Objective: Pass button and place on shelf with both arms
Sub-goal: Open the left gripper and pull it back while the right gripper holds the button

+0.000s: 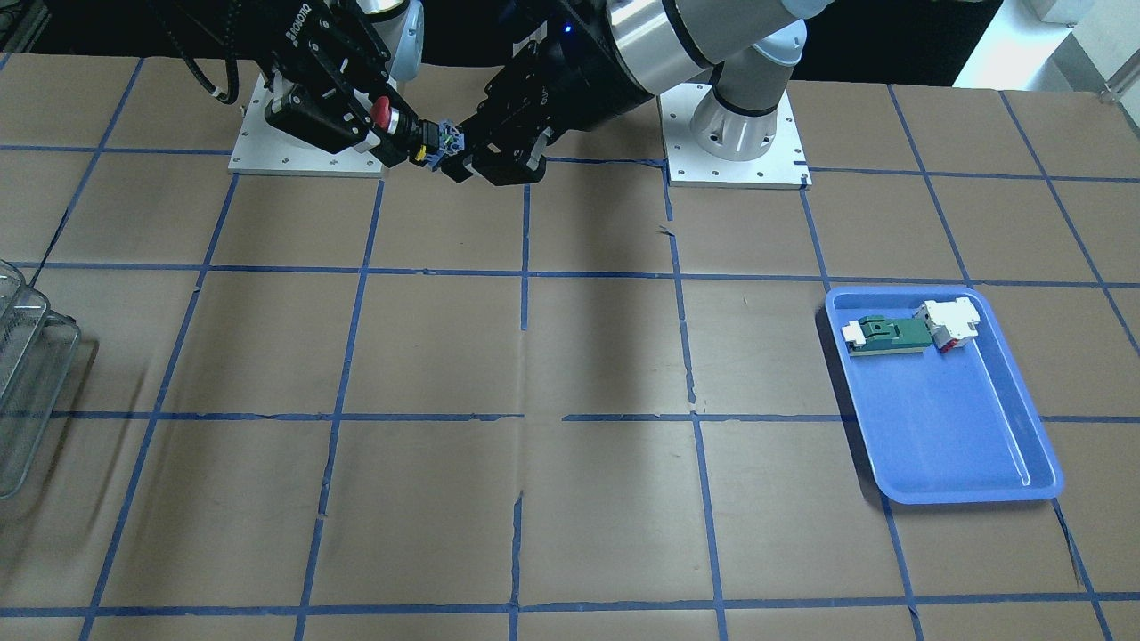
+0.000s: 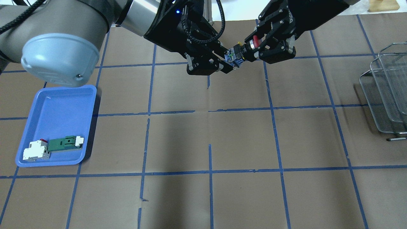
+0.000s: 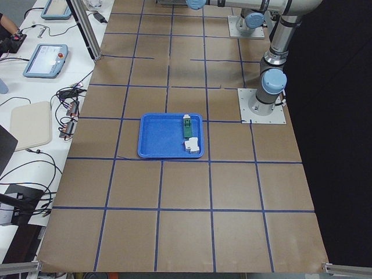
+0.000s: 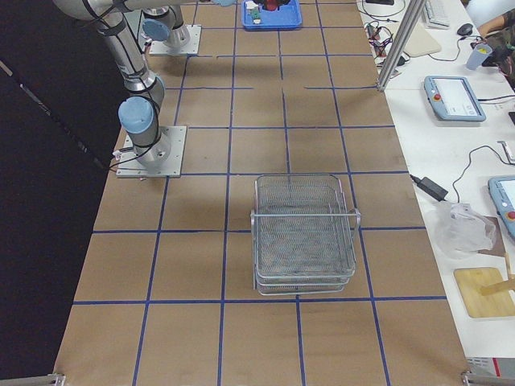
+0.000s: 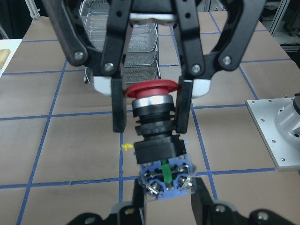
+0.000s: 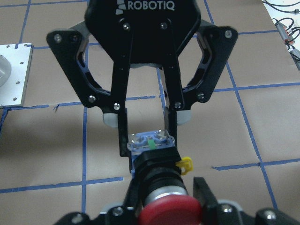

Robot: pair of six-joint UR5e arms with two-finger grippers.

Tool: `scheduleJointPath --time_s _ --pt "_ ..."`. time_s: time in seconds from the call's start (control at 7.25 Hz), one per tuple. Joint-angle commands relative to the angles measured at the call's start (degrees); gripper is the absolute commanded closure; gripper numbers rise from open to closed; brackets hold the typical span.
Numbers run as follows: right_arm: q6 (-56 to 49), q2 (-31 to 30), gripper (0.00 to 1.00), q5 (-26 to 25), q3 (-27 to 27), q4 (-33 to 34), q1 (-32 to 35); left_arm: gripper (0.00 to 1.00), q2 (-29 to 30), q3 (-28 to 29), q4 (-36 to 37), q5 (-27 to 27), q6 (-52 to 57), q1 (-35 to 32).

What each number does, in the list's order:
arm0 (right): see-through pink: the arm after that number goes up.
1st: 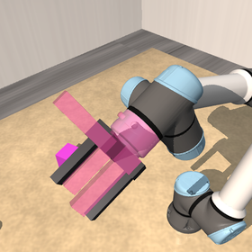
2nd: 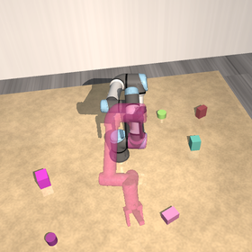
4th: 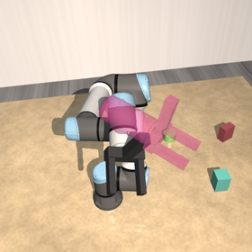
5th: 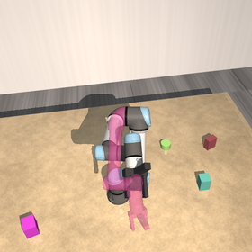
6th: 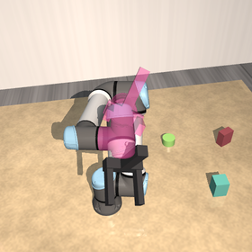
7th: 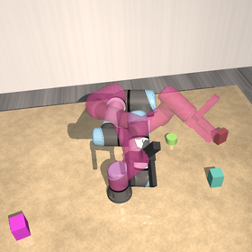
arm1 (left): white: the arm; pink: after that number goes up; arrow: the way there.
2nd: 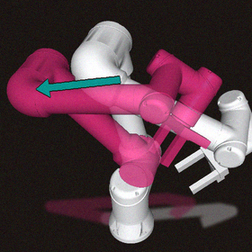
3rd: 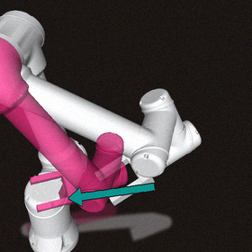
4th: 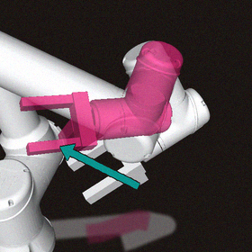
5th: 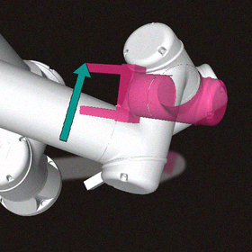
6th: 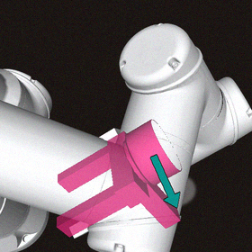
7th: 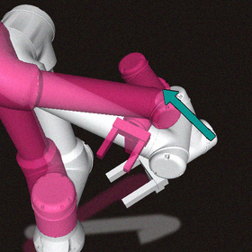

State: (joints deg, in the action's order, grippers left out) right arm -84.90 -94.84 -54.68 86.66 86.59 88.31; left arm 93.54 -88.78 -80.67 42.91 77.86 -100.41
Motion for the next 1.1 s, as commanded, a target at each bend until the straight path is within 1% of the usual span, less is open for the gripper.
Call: scheduleJointPath --time_s 0.0,0.14,0.28,0.41,0.55,0.69,0.83,0.97 --pt "0.00 -0.08 1.00 0.02 0.09 -0.02 0.02 0.00 -0.81 1.24 0.34 4.69 -5.40 0.30" --pt "0.00 0.00 1.00 -0.59 0.09 0.07 0.02 0.00 -1.25 1.42 0.60 10.04 -11.44 0.65" --pt "0.08 0.53 1.00 -2.17 0.43 0.24 -0.16 0.00 -2.39 1.33 0.52 13.31 -19.59 0.83" --pt "-0.26 0.62 1.00 -8.97 0.79 0.42 -1.29 0.00 -3.44 0.90 0.08 21.69 -25.50 2.05" --pt "-0.53 0.79 1.00 -14.61 0.88 0.68 -3.56 0.00 -4.06 -0.59 -0.45 26.74 -27.91 3.63" --pt "-0.70 1.58 1.00 -19.19 0.88 1.21 -8.20 0.00 -5.55 -0.51 -2.02 31.57 -31.24 5.64" --pt "-0.79 3.76 1.00 -24.45 0.70 2.52 -13.38 0.00 -7.57 -0.77 -3.25 39.63 -31.71 6.79" --pt "-3.67 6.31 1.00 -29.73 0.79 6.27 -17.17 0.00 -8.63 -0.78 -8.31 40.49 -35.02 8.46"
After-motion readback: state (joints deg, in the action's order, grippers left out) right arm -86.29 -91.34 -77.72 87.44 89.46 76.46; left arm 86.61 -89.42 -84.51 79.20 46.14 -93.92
